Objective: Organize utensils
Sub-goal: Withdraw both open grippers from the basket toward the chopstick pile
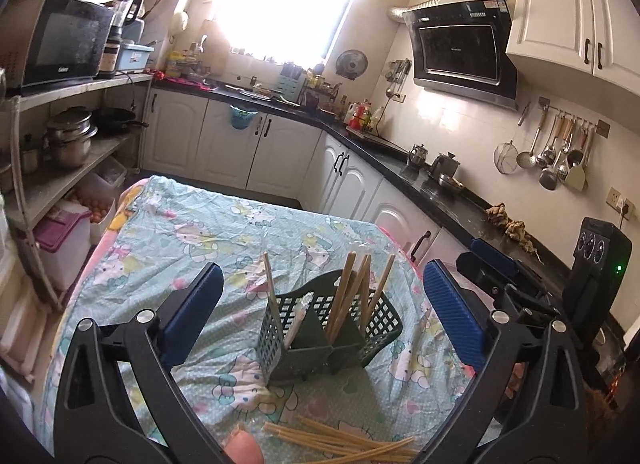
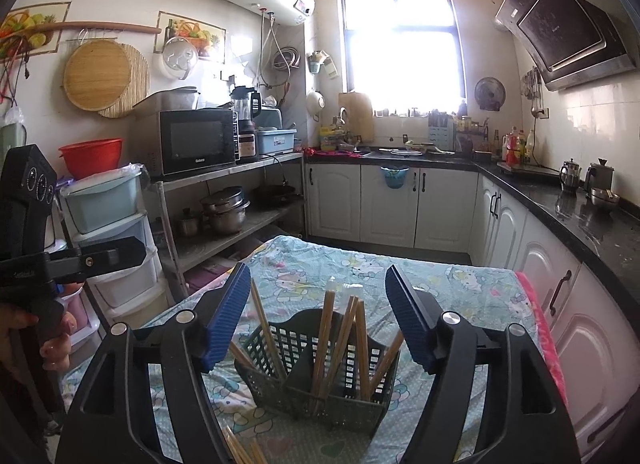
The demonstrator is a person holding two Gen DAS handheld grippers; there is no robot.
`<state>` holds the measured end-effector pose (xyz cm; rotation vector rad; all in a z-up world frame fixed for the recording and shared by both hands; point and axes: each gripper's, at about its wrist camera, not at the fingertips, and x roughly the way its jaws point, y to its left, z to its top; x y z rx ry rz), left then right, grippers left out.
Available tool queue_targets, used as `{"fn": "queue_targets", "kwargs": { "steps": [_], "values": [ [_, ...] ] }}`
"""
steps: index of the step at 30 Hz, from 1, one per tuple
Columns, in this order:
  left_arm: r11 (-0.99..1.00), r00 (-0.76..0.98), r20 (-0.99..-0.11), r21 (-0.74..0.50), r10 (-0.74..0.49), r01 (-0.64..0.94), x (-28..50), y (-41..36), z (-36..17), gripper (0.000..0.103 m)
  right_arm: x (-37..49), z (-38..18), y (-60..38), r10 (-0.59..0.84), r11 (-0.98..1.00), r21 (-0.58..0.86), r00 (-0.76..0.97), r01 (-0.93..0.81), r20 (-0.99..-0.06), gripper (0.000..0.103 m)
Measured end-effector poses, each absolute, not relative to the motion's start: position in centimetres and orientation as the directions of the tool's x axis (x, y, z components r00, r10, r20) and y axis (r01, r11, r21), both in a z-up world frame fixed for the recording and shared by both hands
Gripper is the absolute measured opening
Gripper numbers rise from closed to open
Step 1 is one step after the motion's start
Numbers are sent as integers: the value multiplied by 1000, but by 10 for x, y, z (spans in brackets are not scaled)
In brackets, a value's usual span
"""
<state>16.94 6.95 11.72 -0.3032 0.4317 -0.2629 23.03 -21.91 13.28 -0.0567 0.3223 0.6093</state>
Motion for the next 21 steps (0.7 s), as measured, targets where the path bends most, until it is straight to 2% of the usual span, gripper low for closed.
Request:
{"fn": "queue_targets", "kwargs": {
  "steps": [11,21],
  "values": [
    [914,873,-373,-369,-313,169,151,75,105,92,209,128,-221,561,809,17,763,-587,-321,71],
    [914,856,-419,-382,-302,136,142,78,82,92,196,112,-218,567,795,7,739,-607,-365,71]
  ]
}}
